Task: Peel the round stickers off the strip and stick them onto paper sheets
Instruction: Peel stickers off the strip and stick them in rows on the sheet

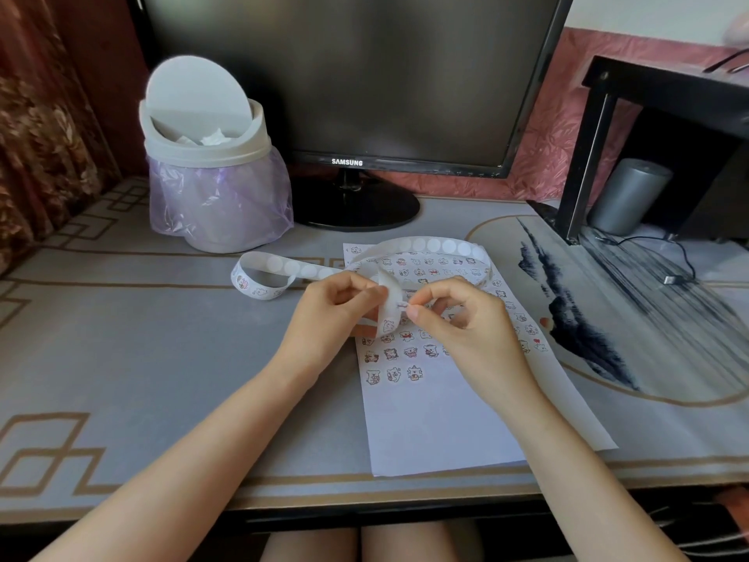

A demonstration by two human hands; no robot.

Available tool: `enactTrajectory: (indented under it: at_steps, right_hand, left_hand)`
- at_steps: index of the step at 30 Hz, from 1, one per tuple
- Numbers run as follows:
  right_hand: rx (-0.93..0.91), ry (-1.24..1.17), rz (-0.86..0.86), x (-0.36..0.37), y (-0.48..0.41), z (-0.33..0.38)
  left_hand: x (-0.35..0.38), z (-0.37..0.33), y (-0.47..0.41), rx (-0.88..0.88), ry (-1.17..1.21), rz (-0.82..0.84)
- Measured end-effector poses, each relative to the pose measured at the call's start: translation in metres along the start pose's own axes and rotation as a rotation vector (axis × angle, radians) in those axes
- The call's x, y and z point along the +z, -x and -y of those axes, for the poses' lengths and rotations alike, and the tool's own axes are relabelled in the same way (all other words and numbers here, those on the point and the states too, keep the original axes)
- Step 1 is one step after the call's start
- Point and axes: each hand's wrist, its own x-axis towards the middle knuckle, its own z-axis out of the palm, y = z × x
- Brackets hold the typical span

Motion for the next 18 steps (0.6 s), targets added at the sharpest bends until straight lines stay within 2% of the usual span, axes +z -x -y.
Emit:
enactTrajectory:
  at_steps: [4,9,18]
  right_hand:
    - [0.142,-0.076,-0.036,-0.017,0.002,0.005]
    - [0.339,-0.012,0.104,-0.032,0.006,0.0]
    - [0.372,0.071,0.226,-0.029,0.012,-0.005]
  left_hand:
    - [0.0,0.005,-0.002,-0.005,-0.071,-0.005]
    - [0.002,0.005,-0.001,-0.021,-0.092,0.007]
    - [0.002,0.009,-0.003,-0.042,-0.131,0.022]
